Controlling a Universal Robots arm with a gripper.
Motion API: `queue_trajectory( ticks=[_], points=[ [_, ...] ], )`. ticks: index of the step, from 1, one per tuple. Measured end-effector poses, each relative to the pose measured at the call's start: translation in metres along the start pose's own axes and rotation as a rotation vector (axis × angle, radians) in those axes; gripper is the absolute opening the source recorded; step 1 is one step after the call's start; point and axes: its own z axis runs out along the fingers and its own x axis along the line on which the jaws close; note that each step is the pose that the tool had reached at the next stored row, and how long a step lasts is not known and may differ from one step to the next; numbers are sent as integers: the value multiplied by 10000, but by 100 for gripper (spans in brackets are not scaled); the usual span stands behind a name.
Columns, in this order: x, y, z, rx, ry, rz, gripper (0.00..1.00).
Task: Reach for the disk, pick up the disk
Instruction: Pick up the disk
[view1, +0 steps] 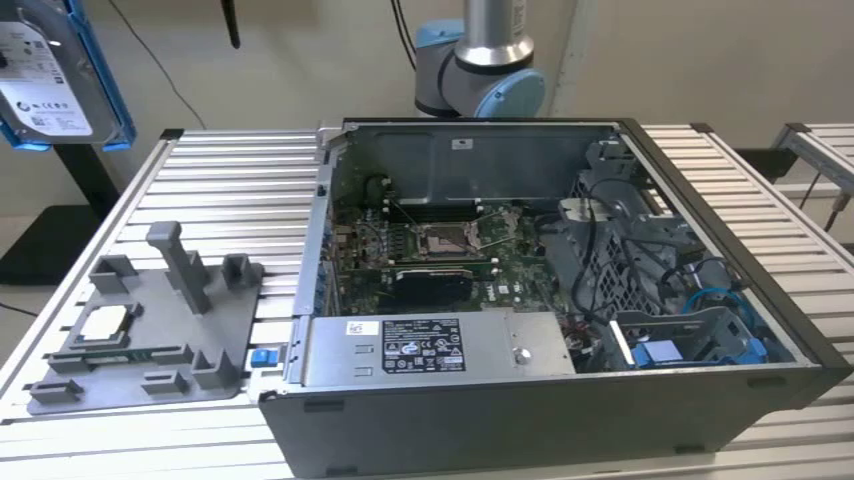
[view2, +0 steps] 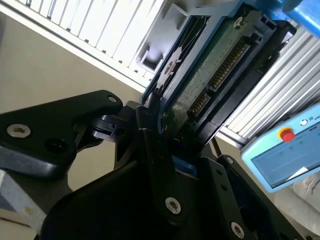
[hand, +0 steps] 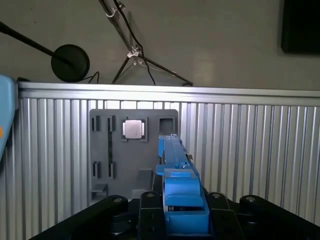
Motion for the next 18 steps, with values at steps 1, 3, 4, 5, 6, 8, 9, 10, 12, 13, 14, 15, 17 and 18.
queue_trajectory(
  ticks=[1, 3, 4, 5, 6, 8, 9, 10, 12, 13, 14, 15, 17, 18],
  points=[
    [0, -4, 0, 0, 0, 0, 0],
    [0, -13, 0, 0, 0, 1, 0],
    [0, -17, 0, -1, 0, 0, 0],
    [0, -21, -1, -1, 0, 0, 0],
    [0, -26, 0, 0, 0, 0, 0],
    [1, -41, -1, -1, 1, -1, 0],
    [1, -53, -1, -1, 0, -1, 0],
    [1, -65, -1, 0, 0, 0, 0],
    [1, -91, -1, 0, 0, 1, 0],
    [1, -103, -1, -1, 0, 0, 0],
    [1, -115, -1, 0, 0, 1, 0],
    [1, -128, -1, 0, 0, 0, 0],
    [2, -152, -1, -1, 0, 1, 0],
    [2, -164, -1, -1, 0, 0, 0]
  ],
)
